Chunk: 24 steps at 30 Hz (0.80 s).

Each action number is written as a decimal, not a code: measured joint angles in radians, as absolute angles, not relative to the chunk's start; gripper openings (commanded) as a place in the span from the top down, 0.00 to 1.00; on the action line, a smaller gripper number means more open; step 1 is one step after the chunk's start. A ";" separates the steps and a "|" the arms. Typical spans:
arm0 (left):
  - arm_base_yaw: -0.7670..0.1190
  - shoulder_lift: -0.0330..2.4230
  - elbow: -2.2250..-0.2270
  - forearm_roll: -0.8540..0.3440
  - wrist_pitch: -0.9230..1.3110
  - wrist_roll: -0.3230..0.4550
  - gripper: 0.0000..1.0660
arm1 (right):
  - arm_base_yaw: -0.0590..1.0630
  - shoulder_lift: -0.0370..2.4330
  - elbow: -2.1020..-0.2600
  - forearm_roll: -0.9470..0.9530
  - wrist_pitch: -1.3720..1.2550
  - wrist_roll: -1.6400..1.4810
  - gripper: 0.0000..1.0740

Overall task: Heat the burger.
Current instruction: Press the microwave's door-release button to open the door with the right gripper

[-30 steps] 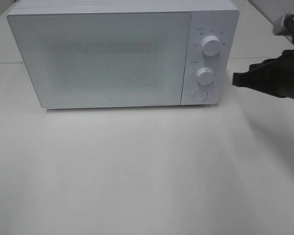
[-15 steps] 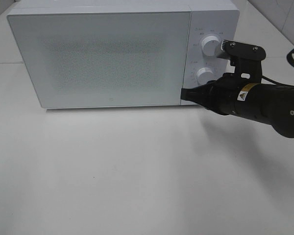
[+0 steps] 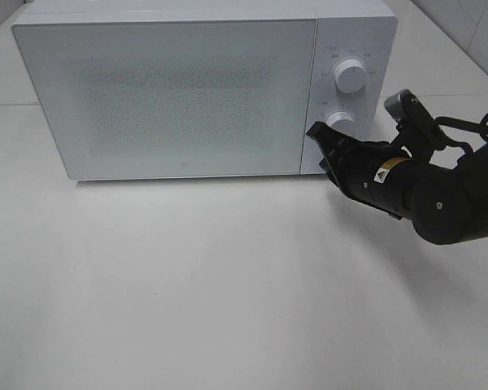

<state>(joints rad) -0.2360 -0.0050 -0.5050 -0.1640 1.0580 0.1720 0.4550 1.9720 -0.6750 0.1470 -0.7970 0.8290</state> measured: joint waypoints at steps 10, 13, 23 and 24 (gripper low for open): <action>-0.236 -0.005 -0.505 -0.164 1.058 0.172 1.00 | 0.455 2.075 -0.693 0.258 -0.925 0.957 1.00; -0.236 -0.005 -0.505 -0.164 1.058 0.172 1.00 | 0.455 2.101 -0.719 0.259 -0.927 0.968 1.00; -0.236 -0.005 -0.505 -0.164 1.058 0.172 1.00 | 0.455 2.160 -0.800 0.262 -0.907 0.980 1.00; -0.236 -0.005 -0.505 -0.164 1.058 0.172 1.00 | 0.455 2.160 -0.800 0.262 -0.907 0.980 1.00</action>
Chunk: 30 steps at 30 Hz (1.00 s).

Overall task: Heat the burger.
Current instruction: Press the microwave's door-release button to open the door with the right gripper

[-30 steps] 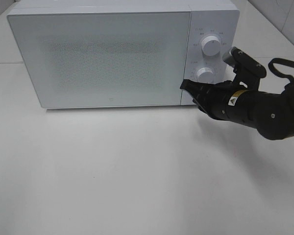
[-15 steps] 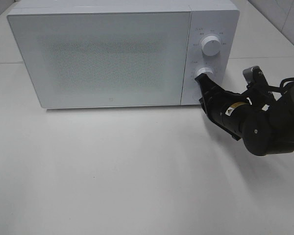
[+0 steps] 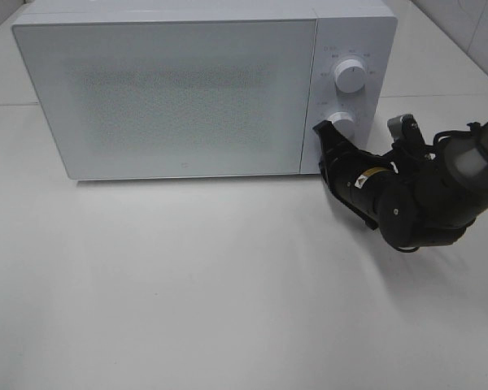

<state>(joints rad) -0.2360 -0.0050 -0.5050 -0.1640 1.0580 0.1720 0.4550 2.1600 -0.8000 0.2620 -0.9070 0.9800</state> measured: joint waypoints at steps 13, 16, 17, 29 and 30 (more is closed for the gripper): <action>-0.236 -0.005 -0.505 -0.164 1.058 0.172 1.00 | 0.461 2.165 -0.807 0.302 -0.948 0.997 1.00; -0.236 -0.005 -0.505 -0.164 1.058 0.172 1.00 | 0.462 2.168 -0.807 0.301 -0.968 1.034 1.00; -0.236 -0.005 -0.505 -0.164 1.058 0.172 1.00 | 0.462 2.168 -0.807 0.301 -0.968 1.034 1.00; -0.236 -0.005 -0.505 -0.164 1.058 0.172 1.00 | 0.463 2.177 -0.851 0.334 -0.906 1.042 1.00; -0.236 -0.005 -0.505 -0.164 1.058 0.172 1.00 | 0.463 2.177 -0.851 0.334 -0.906 1.042 1.00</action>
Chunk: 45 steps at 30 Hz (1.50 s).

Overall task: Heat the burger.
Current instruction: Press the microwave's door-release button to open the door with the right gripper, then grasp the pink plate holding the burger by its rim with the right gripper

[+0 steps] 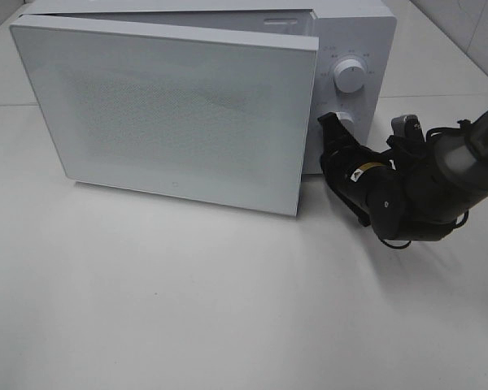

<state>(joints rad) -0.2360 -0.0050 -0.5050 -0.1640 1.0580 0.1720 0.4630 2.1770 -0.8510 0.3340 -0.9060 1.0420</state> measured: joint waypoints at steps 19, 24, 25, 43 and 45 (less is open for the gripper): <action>-0.236 -0.005 -0.505 -0.164 1.058 0.172 1.00 | 0.460 2.071 -0.780 0.307 -0.835 1.033 0.99; -0.236 -0.005 -0.505 -0.164 1.058 0.172 1.00 | 0.460 2.007 -0.698 0.239 -0.884 1.032 0.98; -0.236 -0.005 -0.505 -0.164 1.058 0.172 1.00 | 0.460 1.982 -0.652 0.200 -0.888 1.032 0.98; -0.236 -0.005 -0.505 -0.164 1.058 0.172 1.00 | 0.460 1.827 -0.504 -0.134 -0.887 0.490 0.93; -0.236 -0.005 -0.505 -0.164 1.058 0.172 1.00 | 0.460 1.817 -0.504 -0.150 -0.887 0.422 0.92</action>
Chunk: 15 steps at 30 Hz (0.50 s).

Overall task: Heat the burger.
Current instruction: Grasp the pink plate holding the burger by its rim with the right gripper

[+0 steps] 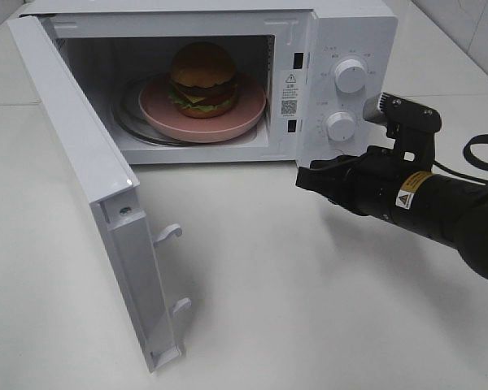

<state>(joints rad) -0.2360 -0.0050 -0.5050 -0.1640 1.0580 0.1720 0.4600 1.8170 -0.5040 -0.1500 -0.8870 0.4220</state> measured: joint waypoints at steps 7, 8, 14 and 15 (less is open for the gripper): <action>-0.236 -0.005 -0.505 -0.164 1.058 0.172 1.00 | 0.460 1.781 -0.503 -0.161 -0.827 0.260 0.91; -0.236 -0.005 -0.505 -0.164 1.058 0.172 1.00 | 0.460 1.765 -0.505 -0.179 -0.769 0.240 0.91; -0.236 -0.005 -0.505 -0.164 1.058 0.172 1.00 | 0.460 1.717 -0.571 -0.360 -0.520 0.242 0.90; -0.236 -0.005 -0.505 -0.164 1.058 0.172 1.00 | 0.460 1.717 -0.571 -0.360 -0.520 0.242 0.90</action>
<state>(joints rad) -0.2360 -0.0050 -0.5050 -0.1640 1.0580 0.1720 0.4600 1.7170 -0.5710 -0.3600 -0.5200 0.2420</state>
